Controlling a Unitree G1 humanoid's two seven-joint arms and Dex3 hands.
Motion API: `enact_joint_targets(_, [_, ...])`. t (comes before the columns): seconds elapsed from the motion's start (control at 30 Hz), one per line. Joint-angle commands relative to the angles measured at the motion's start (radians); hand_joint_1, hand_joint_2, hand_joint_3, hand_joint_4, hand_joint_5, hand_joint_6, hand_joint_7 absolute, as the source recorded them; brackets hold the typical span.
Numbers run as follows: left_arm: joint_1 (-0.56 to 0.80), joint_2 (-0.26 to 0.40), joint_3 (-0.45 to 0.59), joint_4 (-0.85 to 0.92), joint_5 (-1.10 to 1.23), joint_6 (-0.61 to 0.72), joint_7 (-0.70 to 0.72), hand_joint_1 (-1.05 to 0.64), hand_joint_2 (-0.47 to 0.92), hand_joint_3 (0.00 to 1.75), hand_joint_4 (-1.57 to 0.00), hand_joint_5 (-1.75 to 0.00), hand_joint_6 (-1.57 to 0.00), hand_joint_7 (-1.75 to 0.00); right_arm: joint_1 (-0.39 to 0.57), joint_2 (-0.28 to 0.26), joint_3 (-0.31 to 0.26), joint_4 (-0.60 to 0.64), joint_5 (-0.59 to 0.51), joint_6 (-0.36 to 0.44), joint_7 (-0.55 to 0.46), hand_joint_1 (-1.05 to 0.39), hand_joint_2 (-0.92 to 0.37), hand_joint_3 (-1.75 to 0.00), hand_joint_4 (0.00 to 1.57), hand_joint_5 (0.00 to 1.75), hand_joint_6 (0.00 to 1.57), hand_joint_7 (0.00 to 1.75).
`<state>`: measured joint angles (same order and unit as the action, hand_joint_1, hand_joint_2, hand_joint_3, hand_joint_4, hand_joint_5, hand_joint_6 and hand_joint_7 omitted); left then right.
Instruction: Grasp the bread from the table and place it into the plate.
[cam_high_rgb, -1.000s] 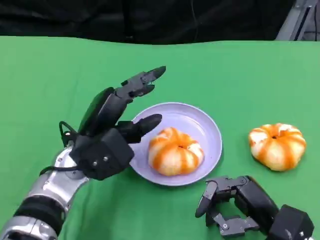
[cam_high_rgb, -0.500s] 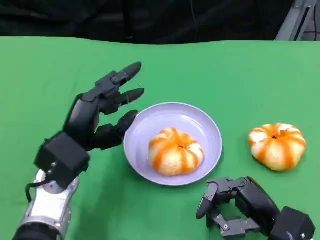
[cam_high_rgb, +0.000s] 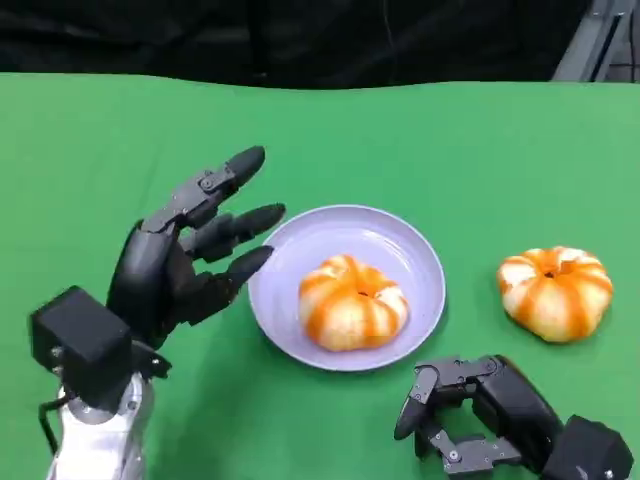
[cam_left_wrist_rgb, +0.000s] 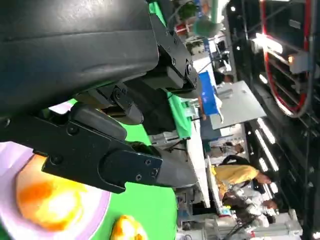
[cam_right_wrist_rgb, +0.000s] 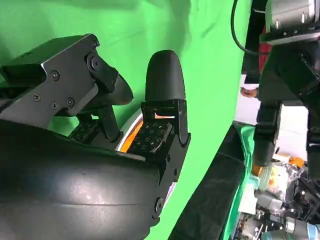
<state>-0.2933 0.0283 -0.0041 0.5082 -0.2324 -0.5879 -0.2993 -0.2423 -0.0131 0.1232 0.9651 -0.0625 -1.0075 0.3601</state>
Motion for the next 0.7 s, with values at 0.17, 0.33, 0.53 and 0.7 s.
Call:
enact_joint_targets(0.17, [0.075,-0.003,0.056,-0.082,-0.102,0.105,-0.089,-0.66,0.92,0.03,-0.83,-0.01,-0.55,-0.01,-0.002,-0.013,-0.009,0.004,0.015,-0.009,0.008,0.13,-0.52,-1.15,1.02,1.34,0.99,1.06])
enact_joint_targets(0.33, [0.100,-0.001,0.079,-0.079,-0.079,0.098,-0.081,-0.66,0.92,0.14,-0.84,-0.01,-0.57,-0.01,-0.002,-0.017,-0.008,-0.003,0.014,-0.002,0.009,0.13,-0.52,-1.14,1.02,1.35,0.99,1.06])
enact_joint_targets(0.53, [0.142,0.001,0.099,-0.090,-0.094,0.102,-0.114,-0.67,0.92,0.17,-0.83,0.00,-0.59,-0.01,-0.001,-0.017,-0.010,0.000,0.019,-0.005,0.014,0.14,-0.53,-1.13,1.01,1.37,0.98,1.07])
enact_joint_targets(0.7, [0.174,0.004,0.114,-0.090,-0.103,0.094,-0.150,-0.67,0.92,0.17,-0.84,-0.01,-0.59,-0.01,-0.004,-0.018,-0.010,0.004,0.019,-0.010,0.015,0.14,-0.52,-1.13,1.01,1.37,0.98,1.08])
